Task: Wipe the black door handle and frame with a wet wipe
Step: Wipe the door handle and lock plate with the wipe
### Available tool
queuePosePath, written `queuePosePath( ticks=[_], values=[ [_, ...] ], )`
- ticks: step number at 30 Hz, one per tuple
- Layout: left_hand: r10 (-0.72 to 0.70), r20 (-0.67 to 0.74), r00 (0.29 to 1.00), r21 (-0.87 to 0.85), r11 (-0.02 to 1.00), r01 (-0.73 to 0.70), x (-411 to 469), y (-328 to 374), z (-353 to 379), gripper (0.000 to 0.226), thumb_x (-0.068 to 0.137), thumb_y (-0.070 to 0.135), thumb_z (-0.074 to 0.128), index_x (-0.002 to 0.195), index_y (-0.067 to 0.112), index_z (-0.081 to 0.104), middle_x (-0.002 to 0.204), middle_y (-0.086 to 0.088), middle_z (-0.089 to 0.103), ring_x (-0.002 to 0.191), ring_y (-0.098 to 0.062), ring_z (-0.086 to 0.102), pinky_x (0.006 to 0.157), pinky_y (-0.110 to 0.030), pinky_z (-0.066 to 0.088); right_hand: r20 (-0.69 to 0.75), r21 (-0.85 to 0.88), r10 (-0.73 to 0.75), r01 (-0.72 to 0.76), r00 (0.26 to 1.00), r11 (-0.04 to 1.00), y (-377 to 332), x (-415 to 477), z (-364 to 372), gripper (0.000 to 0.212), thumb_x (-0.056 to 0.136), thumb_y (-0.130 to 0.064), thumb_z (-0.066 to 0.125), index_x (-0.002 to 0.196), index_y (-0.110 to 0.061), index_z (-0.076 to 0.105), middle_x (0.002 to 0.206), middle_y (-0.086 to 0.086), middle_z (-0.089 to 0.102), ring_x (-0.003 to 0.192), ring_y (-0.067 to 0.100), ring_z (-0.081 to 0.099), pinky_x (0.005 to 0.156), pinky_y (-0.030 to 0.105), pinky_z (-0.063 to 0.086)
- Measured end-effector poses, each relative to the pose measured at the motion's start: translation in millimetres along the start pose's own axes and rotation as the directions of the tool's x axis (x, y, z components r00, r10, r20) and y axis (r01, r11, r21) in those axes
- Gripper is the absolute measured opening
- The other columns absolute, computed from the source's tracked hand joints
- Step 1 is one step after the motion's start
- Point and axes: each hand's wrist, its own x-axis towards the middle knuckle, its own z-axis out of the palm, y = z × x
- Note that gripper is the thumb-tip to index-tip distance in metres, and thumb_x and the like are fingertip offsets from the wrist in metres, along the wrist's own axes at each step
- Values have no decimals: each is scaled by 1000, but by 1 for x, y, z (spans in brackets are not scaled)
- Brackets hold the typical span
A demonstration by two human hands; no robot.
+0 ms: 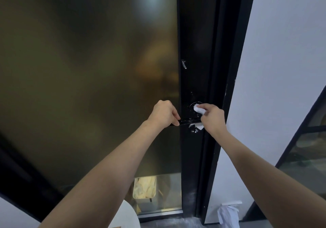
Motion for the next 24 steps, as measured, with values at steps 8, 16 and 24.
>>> queuePosePath(
  ticks=[8, 16, 24],
  values=[
    [-3, 5, 1000, 11, 1000, 3, -1, 2, 2, 23, 71, 9, 79, 94, 10, 75, 96, -7, 71, 93, -19, 64, 77, -21, 47, 165, -230, -128, 164, 978, 959, 0, 5, -4, 44, 86, 15, 45, 120, -7, 62, 129, 7, 55, 113, 21, 56, 79, 12, 46],
    [-5, -1, 1000, 30, 1000, 5, 1, 2, 1, 24, 70, 9, 80, 93, 11, 76, 95, -7, 72, 91, -19, 65, 79, -23, 50, 300, -292, -184, 274, 936, 916, 3, 8, -6, 47, 82, 15, 47, 117, -12, 63, 126, 4, 50, 116, 21, 51, 91, 20, 44],
    [17, -12, 1000, 16, 1000, -17, 2, -2, 4, 22, 72, 9, 78, 95, 11, 75, 97, -7, 71, 93, -19, 64, 77, -21, 46, 253, -247, -120, 184, 960, 952, -11, 6, -9, 42, 81, 19, 44, 108, -3, 68, 125, 5, 54, 115, 20, 55, 90, 18, 43]
  ],
)
